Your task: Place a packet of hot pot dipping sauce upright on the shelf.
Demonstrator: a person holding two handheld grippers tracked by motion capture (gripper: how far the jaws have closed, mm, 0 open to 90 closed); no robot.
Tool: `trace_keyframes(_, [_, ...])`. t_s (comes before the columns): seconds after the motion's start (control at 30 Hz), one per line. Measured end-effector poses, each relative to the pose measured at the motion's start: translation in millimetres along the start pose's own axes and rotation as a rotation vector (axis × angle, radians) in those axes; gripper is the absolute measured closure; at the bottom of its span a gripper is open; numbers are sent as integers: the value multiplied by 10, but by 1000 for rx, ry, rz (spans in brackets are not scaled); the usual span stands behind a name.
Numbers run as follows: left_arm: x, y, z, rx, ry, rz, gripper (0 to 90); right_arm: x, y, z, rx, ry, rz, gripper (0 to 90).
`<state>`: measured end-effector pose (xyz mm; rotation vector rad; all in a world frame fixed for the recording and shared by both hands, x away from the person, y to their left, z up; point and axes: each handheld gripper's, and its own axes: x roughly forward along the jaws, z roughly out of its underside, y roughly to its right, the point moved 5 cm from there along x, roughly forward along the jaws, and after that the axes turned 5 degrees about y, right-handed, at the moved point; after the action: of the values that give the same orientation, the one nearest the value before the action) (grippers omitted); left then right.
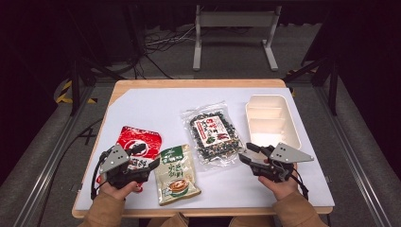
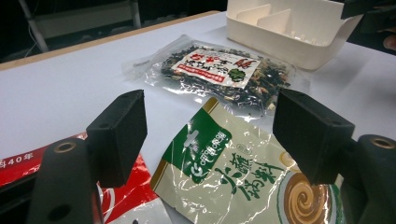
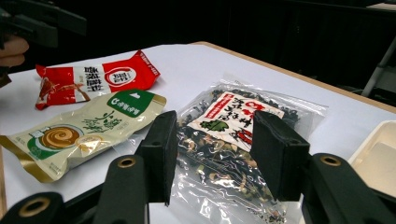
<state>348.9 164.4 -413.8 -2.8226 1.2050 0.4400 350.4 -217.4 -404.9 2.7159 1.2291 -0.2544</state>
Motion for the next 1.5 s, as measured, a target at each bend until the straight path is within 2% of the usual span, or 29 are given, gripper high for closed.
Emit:
trace_keyframes(0.13, [10, -39, -43, -31, 3, 3, 258, 13, -8, 6, -11, -12, -8, 531])
trace_keyframes(0.27, [13, -85, -71, -36, -7, 9, 250, 14, -7, -5, -18, -14, -4, 531])
trace_keyframes(0.47, [29, -159, -134, -47, -48, 19, 258, 13, -8, -21, -23, -32, -34, 555])
trace_keyframes(0.67, [108, -209, -168, -29, -136, 26, 264, 18, -1, -17, -33, -52, -61, 577])
trace_keyframes(0.7, [133, -225, -169, -16, -146, 19, 264, 20, -4, -17, -33, -53, -64, 578])
trace_keyframes(0.73, [150, -223, -165, -27, -148, 15, 263, 21, -10, -16, -35, -57, -68, 584])
trace_keyframes(0.8, [208, -219, -160, -27, -162, 26, 263, 25, -15, -11, -41, -65, -77, 607])
trace_keyframes(0.87, [264, -206, -160, -5, -176, 30, 273, 34, -19, -9, -40, -74, -100, 615])
trace_keyframes(0.93, [293, -201, -161, -2, -184, 32, 273, 37, -21, -8, -41, -76, -104, 615])
trace_keyframes(1.0, [357, -198, -153, -6, -222, 48, 271, 41, -25, -1, -43, -86, -108, 614])
trace_keyframes(1.07, [385, -197, -147, -12, -229, 49, 271, 45, -25, 0, -43, -87, -110, 614])
trace_keyframes(1.13, [452, -201, -122, -16, -259, 63, 276, 53, -28, 6, -45, -92, -114, 610])
trace_keyframes(1.17, [502, -214, -99, -2, -282, 58, 272, 64, -30, 14, -46, -97, -115, 606])
trace_keyframes(1.3, [589, -224, -58, -24, -306, 73, 281, 78, -36, 30, -46, -106, -120, 603])
trace_keyframes(1.4, [643, -253, -9, -45, -345, 85, 262, 85, -45, 39, -45, -110, -123, 601])
trace_keyframes(1.5, [695, -260, 55, -37, -393, 116, 209, 94, -53, 50, -46, -118, -130, 602])
